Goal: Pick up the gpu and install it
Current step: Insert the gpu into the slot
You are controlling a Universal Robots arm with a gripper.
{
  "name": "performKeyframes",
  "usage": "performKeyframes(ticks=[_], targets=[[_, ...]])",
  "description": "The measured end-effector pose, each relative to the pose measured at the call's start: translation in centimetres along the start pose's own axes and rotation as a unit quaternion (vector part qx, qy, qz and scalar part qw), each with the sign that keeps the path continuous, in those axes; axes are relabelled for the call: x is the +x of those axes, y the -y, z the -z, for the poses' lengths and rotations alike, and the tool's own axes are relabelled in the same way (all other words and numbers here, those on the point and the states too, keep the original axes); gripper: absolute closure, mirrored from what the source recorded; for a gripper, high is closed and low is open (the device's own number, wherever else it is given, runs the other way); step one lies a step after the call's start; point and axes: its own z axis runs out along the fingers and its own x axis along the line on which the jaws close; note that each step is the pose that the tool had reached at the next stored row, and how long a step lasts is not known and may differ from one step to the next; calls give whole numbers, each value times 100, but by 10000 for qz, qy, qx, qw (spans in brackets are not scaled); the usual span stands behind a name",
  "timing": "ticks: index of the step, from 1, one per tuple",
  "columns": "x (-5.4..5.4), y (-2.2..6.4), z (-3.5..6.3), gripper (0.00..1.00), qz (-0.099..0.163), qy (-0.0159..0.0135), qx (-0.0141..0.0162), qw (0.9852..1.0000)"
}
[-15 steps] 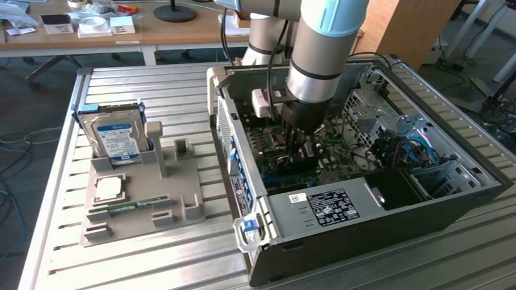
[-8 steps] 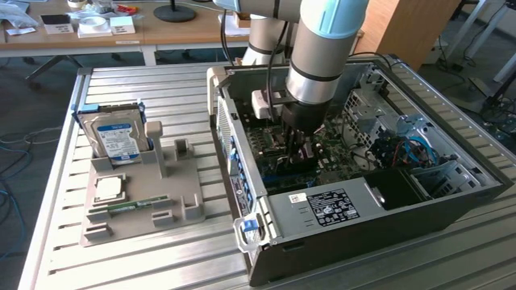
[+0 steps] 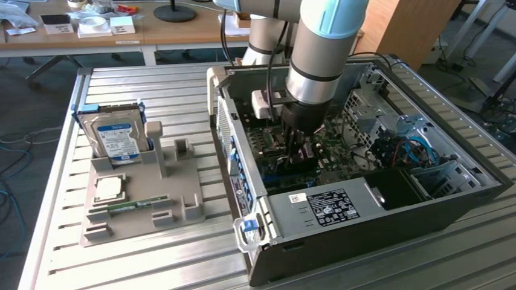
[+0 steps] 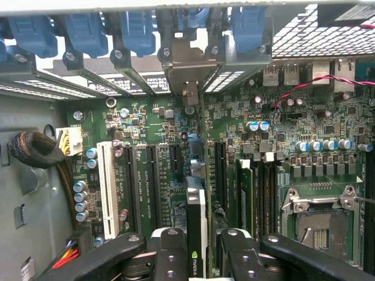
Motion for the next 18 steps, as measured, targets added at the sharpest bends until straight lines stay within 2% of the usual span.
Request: performKeyframes(ticks=[4,5,6,8,10,11,12,18], targets=[[0,0,0,73,0,1,0,10000],[-2,-3,-4,72,-3,8,-2,10000],[-1,-3,-4,67,-3,5,1,10000],[-1,-1,-1,67,-1,2,1,10000],[0,0,0,55,0,0,0,10000],[0,0,-1,55,0,1,0,10000],[0,0,0,48,0,1,0,10000],[-1,0,34,48,0,0,0,10000]])
